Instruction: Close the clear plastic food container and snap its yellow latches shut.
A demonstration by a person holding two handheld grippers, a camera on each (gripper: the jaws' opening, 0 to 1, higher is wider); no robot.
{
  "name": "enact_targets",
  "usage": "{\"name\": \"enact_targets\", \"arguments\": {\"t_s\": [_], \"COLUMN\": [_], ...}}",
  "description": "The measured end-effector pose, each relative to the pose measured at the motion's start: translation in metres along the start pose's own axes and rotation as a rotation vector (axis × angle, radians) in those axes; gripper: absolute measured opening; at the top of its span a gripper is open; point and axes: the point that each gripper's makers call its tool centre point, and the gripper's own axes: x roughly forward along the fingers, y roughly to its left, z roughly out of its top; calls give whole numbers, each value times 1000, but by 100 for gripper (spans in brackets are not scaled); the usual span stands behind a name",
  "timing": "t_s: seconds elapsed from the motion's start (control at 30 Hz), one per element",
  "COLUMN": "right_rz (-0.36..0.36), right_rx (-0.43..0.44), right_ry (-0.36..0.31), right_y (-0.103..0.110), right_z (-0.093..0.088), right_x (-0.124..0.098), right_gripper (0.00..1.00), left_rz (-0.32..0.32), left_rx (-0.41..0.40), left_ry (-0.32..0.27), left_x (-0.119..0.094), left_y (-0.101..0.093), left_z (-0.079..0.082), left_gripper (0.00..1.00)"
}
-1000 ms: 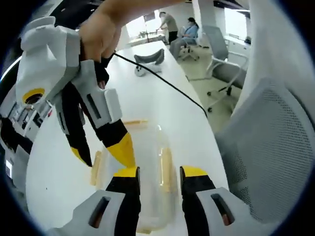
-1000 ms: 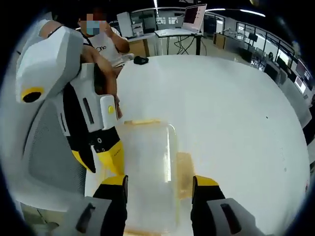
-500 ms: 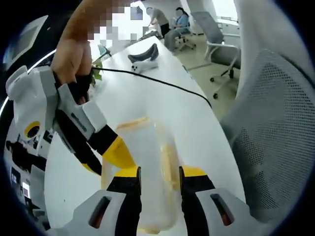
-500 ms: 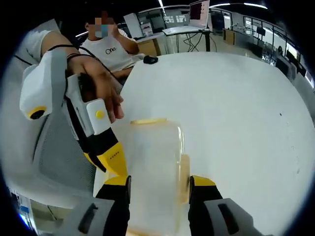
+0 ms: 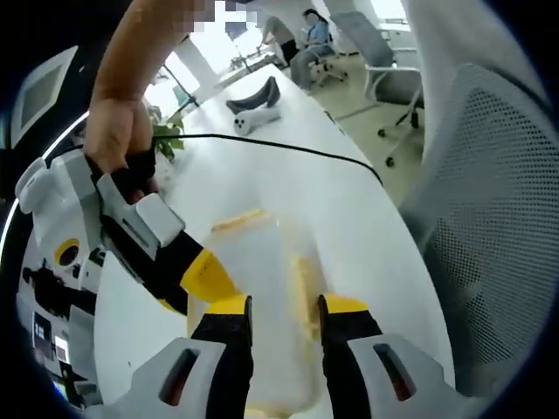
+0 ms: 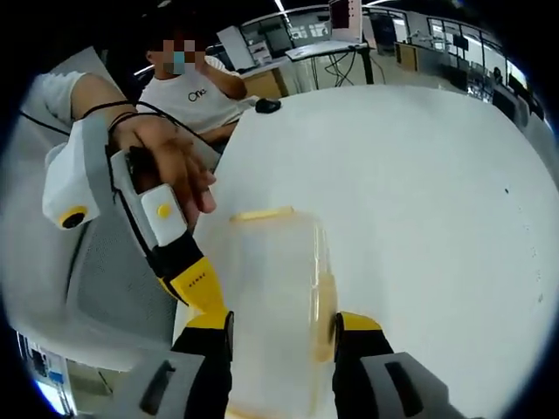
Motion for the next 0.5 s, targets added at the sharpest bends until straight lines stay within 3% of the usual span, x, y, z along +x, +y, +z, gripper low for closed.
{"name": "enact_targets", "arguments": {"t_s": [0.27,0.5], "right_rz": [-3,7], "right_rx": [-11,-4], "right_ry": [-29,-7], "right_y": [1,2], "right_z": [0,0], "right_x": [0,2], "right_gripper": [42,40], "left_rz": [6,7], "left_rx": [11,-8], "left_ry": [26,51], "left_x": [1,2], "left_y": [0,1], "left_z": [1,-1], "left_gripper": [26,24]}}
